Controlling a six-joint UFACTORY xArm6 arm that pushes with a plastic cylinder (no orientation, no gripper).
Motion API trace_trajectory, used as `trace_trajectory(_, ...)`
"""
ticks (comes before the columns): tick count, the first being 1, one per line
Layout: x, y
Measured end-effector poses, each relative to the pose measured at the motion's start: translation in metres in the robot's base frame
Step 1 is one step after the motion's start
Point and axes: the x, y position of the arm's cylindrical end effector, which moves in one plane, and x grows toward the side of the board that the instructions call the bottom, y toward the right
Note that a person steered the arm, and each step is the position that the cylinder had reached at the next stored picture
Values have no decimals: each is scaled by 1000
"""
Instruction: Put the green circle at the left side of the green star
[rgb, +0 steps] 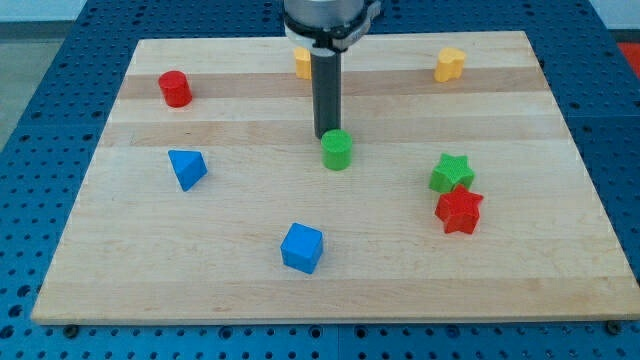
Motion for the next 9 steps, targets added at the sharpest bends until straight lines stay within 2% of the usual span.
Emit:
trace_trajectory(1,12,0)
trace_trajectory(3,18,-59)
trace_trajectory(4,32,-57)
trace_trajectory(5,32,-47)
trace_trajectory(8,55,59)
trace_trajectory(9,45,54)
